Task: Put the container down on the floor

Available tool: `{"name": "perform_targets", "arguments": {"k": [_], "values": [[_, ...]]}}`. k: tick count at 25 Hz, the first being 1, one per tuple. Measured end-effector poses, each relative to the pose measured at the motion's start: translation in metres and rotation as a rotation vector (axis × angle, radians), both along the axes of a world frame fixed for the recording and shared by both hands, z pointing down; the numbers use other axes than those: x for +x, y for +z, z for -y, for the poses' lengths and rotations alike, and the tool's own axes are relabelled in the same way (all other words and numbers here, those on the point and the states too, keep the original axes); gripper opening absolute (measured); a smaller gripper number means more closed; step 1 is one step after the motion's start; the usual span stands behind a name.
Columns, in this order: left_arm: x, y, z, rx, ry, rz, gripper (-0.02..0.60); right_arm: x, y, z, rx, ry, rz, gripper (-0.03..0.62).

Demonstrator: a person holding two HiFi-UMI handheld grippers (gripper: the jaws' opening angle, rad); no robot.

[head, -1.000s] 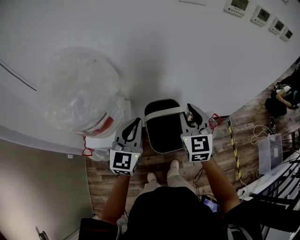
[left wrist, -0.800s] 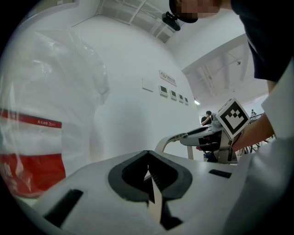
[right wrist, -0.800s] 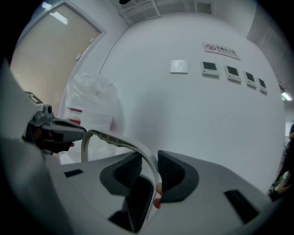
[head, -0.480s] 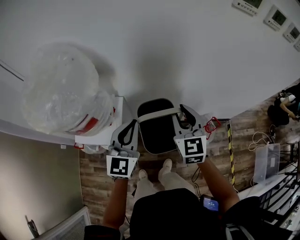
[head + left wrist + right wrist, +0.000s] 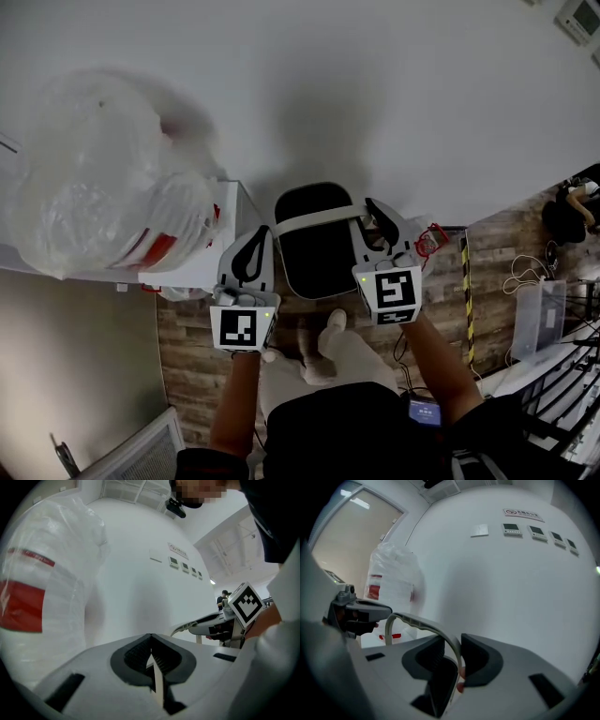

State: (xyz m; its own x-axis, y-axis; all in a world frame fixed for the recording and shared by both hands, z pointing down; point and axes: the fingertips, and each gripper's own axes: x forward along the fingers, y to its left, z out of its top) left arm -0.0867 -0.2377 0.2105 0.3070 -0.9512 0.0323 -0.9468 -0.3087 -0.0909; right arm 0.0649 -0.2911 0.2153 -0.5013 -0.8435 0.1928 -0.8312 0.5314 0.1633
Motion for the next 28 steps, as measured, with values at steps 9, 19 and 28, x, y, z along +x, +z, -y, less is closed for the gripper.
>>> {"name": "perform_targets", "arguments": {"k": [9,19,28], "values": [[0.01,0.058,0.008,0.005,0.028,-0.028,0.018,0.005,0.068,-0.002,-0.01,0.071,0.016,0.112],[0.012,0.151,0.006,0.007,0.043,-0.049,0.019,0.001,0.167,-0.008,-0.025,0.121,0.012,0.114],[-0.013,0.23,0.012,0.024,0.046,-0.04,0.019,0.001,0.241,-0.003,-0.009,0.163,0.037,0.114]]}}
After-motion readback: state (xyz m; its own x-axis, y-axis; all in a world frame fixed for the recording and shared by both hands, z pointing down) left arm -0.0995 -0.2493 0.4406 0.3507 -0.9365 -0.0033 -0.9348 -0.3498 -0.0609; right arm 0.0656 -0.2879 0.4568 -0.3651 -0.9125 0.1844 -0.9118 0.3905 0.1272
